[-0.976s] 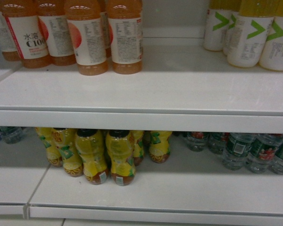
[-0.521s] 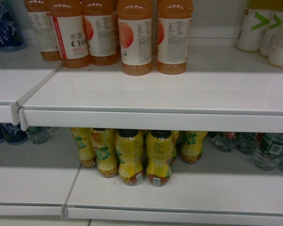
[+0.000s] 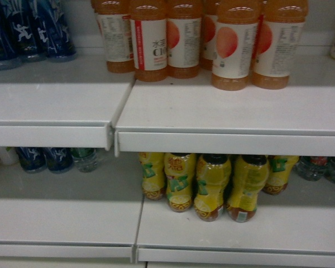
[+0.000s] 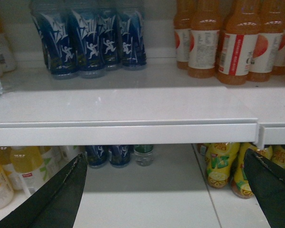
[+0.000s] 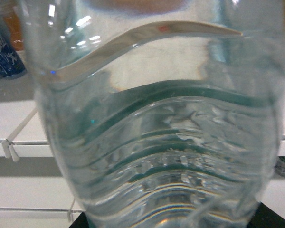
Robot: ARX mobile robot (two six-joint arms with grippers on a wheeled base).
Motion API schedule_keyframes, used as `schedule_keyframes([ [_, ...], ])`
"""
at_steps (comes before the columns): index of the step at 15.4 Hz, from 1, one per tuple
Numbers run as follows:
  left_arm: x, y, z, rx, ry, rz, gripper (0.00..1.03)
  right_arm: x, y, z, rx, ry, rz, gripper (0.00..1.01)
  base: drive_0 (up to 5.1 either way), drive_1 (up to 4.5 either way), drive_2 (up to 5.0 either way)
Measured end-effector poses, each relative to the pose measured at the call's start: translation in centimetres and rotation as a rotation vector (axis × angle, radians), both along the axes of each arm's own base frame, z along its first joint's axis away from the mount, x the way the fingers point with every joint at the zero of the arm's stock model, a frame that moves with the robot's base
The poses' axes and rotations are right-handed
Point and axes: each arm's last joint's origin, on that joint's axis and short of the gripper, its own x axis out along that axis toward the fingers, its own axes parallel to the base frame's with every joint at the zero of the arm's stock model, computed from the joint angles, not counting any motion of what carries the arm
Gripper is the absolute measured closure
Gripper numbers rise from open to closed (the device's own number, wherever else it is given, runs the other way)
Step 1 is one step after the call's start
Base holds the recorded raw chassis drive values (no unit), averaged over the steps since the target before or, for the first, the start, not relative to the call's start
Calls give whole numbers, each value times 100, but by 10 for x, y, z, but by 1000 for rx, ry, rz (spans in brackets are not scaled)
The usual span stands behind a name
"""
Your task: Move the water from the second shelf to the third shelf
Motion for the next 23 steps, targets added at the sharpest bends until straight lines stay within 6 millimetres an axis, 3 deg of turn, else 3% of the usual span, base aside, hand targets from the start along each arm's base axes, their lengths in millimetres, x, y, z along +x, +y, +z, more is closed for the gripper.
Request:
schedule_keyframes([
  [23, 0, 0, 0, 0, 3, 0, 5, 0, 0, 0, 1, 0, 1, 62, -499, 246, 246],
])
